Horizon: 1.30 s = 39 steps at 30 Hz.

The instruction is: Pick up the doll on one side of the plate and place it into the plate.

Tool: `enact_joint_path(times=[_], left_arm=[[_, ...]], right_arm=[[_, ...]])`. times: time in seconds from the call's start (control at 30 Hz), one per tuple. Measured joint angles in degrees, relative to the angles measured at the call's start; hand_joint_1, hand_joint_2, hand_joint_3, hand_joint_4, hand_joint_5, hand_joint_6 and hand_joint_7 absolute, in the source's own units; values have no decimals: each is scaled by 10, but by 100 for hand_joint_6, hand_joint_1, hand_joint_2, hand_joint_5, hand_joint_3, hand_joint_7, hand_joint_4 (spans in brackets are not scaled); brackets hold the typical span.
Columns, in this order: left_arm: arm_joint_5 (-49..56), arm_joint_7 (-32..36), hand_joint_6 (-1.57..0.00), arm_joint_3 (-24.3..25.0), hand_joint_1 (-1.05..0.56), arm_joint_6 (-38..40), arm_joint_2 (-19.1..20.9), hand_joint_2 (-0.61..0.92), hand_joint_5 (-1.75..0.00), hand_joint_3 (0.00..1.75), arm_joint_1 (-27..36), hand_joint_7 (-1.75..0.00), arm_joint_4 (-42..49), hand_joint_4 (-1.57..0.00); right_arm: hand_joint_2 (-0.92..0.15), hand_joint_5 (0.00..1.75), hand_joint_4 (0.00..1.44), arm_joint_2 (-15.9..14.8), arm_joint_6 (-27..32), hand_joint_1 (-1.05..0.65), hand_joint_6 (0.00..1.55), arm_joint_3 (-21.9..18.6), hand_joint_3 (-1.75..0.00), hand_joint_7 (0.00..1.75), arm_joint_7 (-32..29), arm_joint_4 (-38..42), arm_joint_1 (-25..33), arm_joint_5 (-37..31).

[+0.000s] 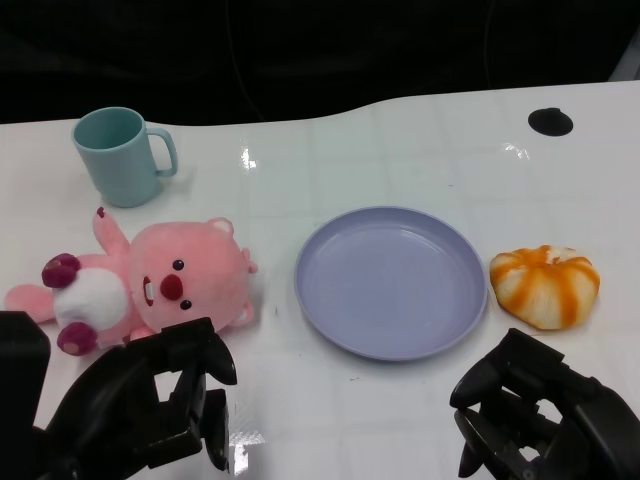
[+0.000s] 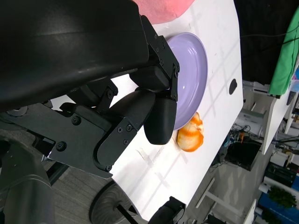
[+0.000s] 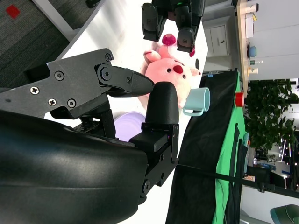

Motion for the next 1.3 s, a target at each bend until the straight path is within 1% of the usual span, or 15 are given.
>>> enact_joint_path(times=[0.43, 1.07, 1.2, 1.27, 1.3], left_arm=[[0, 0, -74, 0, -15, 0, 2, 37, -175, 142, -1, -170, 3, -87], [0, -6, -74, 7, -15, 0, 8, 39, -175, 138, -3, -167, 8, -86], [-11, -6, -74, 12, -12, 1, 6, 46, -173, 128, -3, -153, 8, -82], [-21, -6, -73, 15, -12, 3, 4, 47, -171, 126, -5, -150, 9, -82], [-24, -6, -73, 17, -12, 4, 3, 45, -167, 129, -5, -142, 9, -80]], right_arm=[[-85, 175, 59, 1, 0, -32, 47, 0, -67, 162, 1, 0, 0, 1], [-85, 174, 61, 1, 0, -35, 49, 1, -65, 160, 1, 3, -2, 0], [-85, 174, 60, 1, -1, -35, 49, 1, -64, 160, 1, 3, -4, -1], [-86, 174, 60, 1, -1, -35, 49, 1, -64, 160, 1, 4, -5, -3], [-86, 173, 60, 1, -1, -35, 49, 1, -64, 160, 1, 4, -5, -4]])
